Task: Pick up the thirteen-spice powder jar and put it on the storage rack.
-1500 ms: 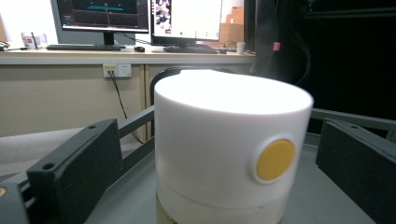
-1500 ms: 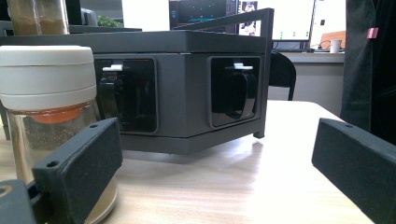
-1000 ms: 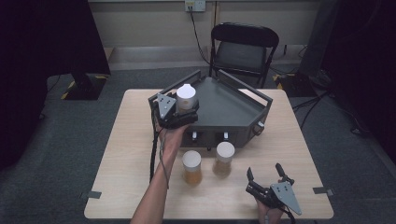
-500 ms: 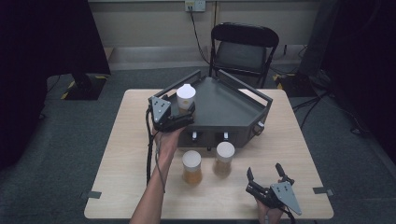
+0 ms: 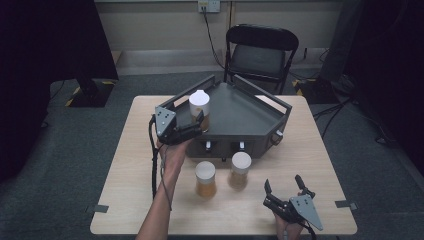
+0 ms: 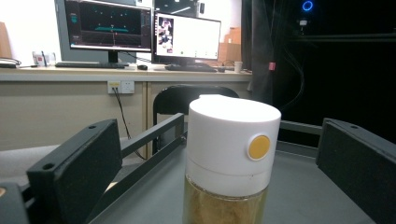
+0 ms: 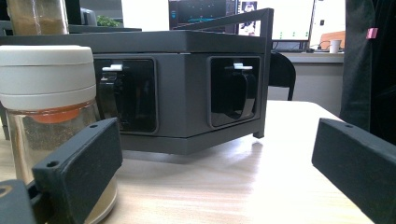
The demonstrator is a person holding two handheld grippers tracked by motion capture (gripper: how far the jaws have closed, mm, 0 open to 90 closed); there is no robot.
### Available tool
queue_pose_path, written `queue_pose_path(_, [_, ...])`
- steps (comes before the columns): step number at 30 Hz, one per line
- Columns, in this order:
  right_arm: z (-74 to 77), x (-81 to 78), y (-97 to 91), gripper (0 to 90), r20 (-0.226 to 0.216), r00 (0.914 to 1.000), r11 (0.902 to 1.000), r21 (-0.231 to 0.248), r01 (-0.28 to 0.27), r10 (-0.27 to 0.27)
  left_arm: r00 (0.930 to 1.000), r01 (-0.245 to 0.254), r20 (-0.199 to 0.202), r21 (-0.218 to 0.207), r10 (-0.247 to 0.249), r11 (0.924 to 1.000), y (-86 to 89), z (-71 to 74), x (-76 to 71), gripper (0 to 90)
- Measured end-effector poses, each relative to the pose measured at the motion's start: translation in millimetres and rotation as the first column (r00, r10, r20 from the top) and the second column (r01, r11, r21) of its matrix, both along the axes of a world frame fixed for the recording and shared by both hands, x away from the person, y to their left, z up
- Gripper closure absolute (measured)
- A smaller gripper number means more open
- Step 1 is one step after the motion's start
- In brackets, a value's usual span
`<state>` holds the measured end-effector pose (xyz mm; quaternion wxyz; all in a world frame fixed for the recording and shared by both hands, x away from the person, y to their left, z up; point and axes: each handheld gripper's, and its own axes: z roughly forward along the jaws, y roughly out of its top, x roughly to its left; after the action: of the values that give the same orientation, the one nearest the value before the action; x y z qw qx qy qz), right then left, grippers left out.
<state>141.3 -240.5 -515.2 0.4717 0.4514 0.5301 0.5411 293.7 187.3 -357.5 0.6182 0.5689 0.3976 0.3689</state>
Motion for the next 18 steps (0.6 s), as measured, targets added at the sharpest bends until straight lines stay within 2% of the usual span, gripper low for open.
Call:
queue_pose_path(9, [0.1,-0.1,0.3,0.6,-0.001,1.0,1.0,0.001,0.001,-0.001,0.9998,0.009,0.017,0.003,-0.009,1.0,7.1,3.6,-13.0,0.0])
queue_pose_path(18, [0.1,-0.1,0.3,0.6,0.0,1.0,1.0,0.001,0.001,-0.001,0.999,0.021,0.04,0.0,-0.021,0.9998,11.7,-1.4,-24.9,0.0])
